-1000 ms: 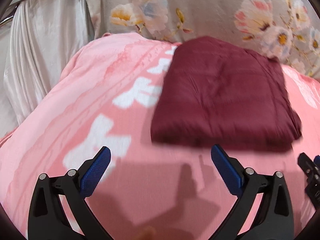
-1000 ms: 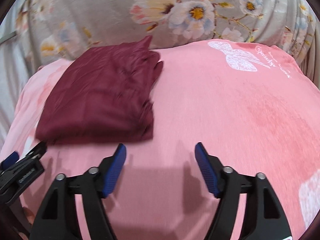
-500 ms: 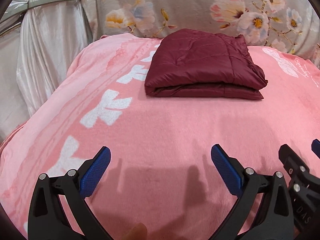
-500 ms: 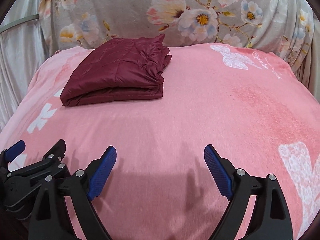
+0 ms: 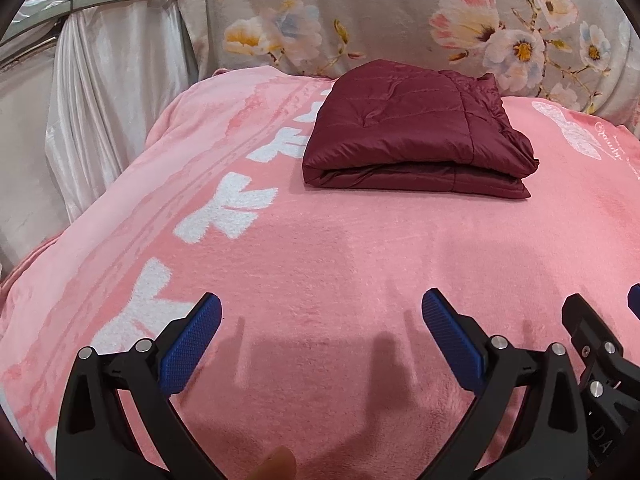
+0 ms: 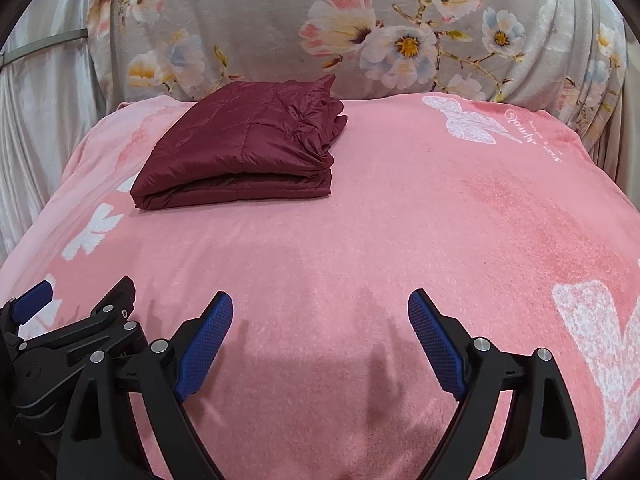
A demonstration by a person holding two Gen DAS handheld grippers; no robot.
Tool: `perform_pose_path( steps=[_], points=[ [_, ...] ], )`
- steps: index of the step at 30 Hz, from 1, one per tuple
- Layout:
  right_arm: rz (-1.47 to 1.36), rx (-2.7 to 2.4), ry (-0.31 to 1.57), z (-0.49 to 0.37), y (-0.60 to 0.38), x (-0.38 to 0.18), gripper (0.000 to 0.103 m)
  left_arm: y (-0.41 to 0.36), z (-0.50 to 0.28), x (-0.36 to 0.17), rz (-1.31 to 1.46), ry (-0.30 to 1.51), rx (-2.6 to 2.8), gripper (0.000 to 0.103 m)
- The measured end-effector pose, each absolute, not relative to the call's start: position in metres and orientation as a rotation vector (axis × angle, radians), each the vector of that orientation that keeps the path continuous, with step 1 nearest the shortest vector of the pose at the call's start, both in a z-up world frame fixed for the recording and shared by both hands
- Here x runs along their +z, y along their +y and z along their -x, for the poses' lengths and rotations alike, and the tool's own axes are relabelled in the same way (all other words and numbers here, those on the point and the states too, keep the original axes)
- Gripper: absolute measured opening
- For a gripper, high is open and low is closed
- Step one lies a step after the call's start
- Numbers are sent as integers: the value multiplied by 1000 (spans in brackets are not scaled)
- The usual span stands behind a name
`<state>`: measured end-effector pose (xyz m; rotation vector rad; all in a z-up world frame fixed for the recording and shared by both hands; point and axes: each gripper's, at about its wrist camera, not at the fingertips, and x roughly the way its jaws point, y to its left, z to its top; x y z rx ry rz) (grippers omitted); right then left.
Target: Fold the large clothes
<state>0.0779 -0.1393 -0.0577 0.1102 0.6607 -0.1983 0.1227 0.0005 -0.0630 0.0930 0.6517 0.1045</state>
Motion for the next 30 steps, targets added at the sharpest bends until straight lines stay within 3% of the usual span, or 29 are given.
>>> perform_pose_path(
  steps=[30],
  points=[
    [-83,-206,677,-80,-139,-60,87,2,-122,-63,-82,654,123,98]
  ],
)
